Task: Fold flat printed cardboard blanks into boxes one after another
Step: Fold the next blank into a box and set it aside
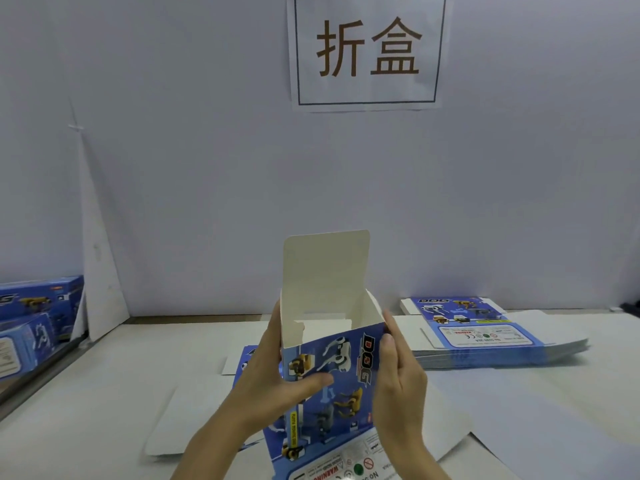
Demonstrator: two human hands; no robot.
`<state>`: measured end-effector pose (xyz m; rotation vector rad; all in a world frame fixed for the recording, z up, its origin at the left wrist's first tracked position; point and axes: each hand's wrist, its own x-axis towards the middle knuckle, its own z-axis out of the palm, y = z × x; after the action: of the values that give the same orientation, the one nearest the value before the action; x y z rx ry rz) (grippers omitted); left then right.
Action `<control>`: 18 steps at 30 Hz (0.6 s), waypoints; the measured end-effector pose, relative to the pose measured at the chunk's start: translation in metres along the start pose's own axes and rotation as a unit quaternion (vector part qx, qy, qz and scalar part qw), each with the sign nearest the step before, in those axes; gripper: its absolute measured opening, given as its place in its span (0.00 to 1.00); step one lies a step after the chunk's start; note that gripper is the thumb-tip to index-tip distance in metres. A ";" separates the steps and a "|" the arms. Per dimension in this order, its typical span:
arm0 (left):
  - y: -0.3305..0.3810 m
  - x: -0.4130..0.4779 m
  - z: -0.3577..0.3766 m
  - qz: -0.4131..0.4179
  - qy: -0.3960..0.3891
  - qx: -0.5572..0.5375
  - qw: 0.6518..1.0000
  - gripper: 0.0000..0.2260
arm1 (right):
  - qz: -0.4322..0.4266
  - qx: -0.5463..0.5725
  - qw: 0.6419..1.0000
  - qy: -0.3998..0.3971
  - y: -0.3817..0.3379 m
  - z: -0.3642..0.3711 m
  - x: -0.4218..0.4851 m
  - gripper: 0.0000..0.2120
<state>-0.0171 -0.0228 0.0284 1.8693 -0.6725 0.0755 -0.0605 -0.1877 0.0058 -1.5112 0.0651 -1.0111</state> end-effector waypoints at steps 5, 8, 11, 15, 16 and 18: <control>0.005 -0.002 -0.021 0.035 -0.005 0.094 0.995 0.56 | -0.253 -0.156 0.954 -0.030 -0.017 -0.022 0.029 0.22; 0.014 -0.005 -0.027 0.091 0.057 0.098 0.989 0.46 | -0.381 -0.228 0.887 -0.128 -0.017 -0.029 0.038 0.17; 0.025 -0.007 -0.030 0.202 0.111 0.149 0.962 0.30 | -0.386 -0.254 0.875 -0.141 -0.017 -0.030 0.041 0.14; 0.025 -0.005 -0.039 0.253 0.088 0.206 0.941 0.29 | -0.369 -0.278 0.872 -0.160 -0.018 -0.034 0.045 0.15; 0.023 -0.004 -0.042 0.262 0.097 0.241 0.929 0.31 | -0.363 -0.277 0.875 -0.161 -0.020 -0.035 0.045 0.14; 0.016 -0.001 -0.048 0.295 0.142 0.303 0.895 0.27 | -0.357 -0.274 0.878 -0.162 -0.021 -0.034 0.045 0.12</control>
<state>-0.0131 0.0155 0.0609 2.0977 -1.0715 1.0383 -0.0644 -0.2347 0.0430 -2.2965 -0.5245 -1.3647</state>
